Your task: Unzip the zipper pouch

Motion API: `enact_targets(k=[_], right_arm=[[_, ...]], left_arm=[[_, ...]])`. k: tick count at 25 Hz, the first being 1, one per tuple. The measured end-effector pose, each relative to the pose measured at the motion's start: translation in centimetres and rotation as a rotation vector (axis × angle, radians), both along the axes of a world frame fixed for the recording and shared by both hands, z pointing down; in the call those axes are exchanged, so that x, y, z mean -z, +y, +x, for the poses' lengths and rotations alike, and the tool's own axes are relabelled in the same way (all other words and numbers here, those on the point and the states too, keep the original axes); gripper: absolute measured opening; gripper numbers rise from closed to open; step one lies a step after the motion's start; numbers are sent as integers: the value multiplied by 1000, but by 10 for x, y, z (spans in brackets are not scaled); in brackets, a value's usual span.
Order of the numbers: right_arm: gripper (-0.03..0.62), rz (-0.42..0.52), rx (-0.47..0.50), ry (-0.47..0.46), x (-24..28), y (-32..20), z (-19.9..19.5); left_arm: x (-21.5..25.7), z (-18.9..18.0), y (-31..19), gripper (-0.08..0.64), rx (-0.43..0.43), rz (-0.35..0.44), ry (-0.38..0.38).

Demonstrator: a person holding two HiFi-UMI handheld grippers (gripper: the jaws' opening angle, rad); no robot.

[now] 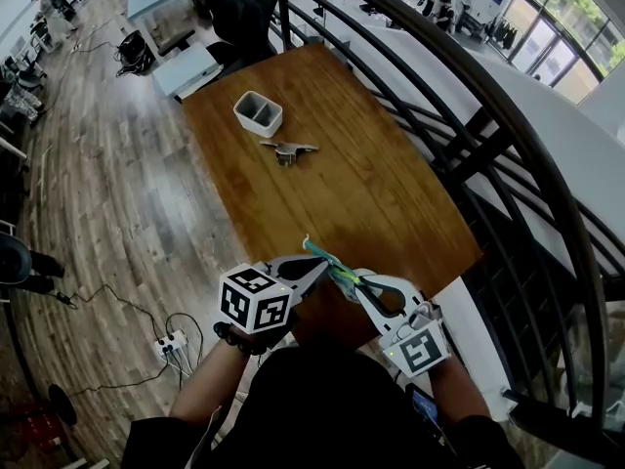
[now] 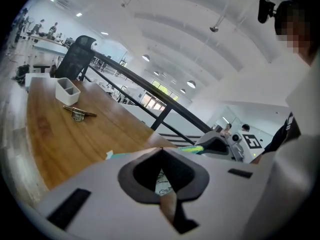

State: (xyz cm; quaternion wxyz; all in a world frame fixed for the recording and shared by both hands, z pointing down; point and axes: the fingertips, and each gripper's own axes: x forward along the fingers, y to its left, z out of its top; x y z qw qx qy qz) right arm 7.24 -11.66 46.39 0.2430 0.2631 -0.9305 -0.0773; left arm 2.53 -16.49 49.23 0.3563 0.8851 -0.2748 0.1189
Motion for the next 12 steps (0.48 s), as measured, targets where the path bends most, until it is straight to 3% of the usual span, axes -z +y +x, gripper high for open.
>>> enact_targets(k=[12], right_arm=[[29,4,-33,-8,-7,-7,11]], left_arm=[[-3,-15,-10,14,65,29,-55]])
